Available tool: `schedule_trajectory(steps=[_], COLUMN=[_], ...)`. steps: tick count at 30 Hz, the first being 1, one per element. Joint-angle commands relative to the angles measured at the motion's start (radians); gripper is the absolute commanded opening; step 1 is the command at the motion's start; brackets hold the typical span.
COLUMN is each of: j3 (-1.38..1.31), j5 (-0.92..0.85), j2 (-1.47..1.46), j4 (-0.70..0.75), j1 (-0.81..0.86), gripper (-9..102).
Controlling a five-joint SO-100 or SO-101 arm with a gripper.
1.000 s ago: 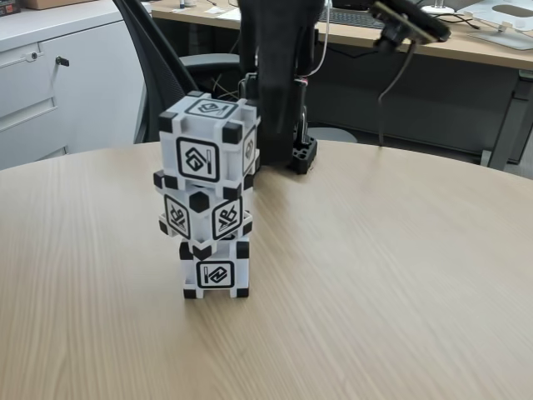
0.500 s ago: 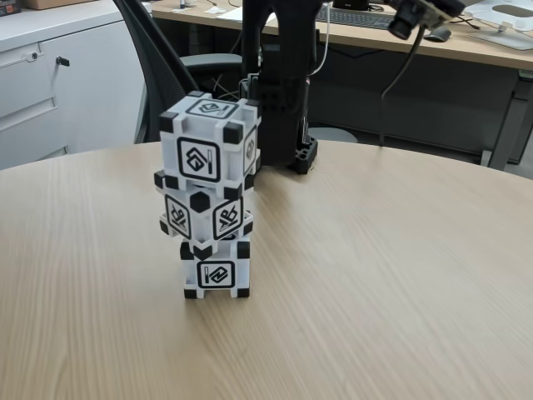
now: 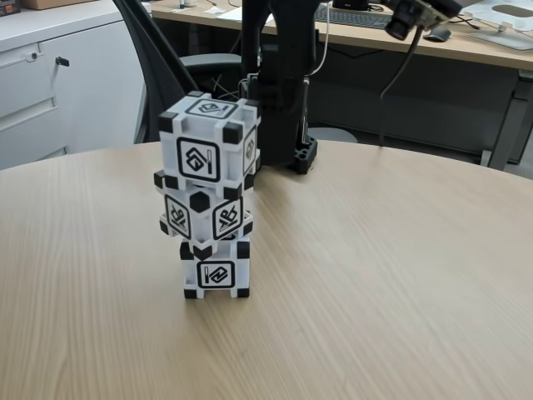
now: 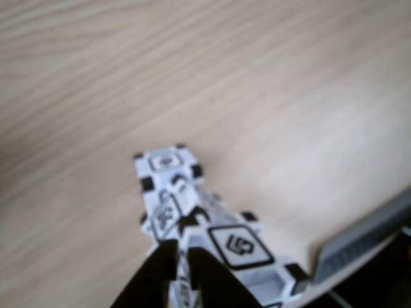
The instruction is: Stack cubes from left to right.
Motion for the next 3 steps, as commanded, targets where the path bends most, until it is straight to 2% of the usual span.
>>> schedule_trajectory(steps=[1,3], j3=[-0.043,-0.041], j5=[-0.009,-0.018], j2=[0.023,0.023], j4=[-0.015,-0.015], j1=[-0.005,0.008], gripper=[0,0])
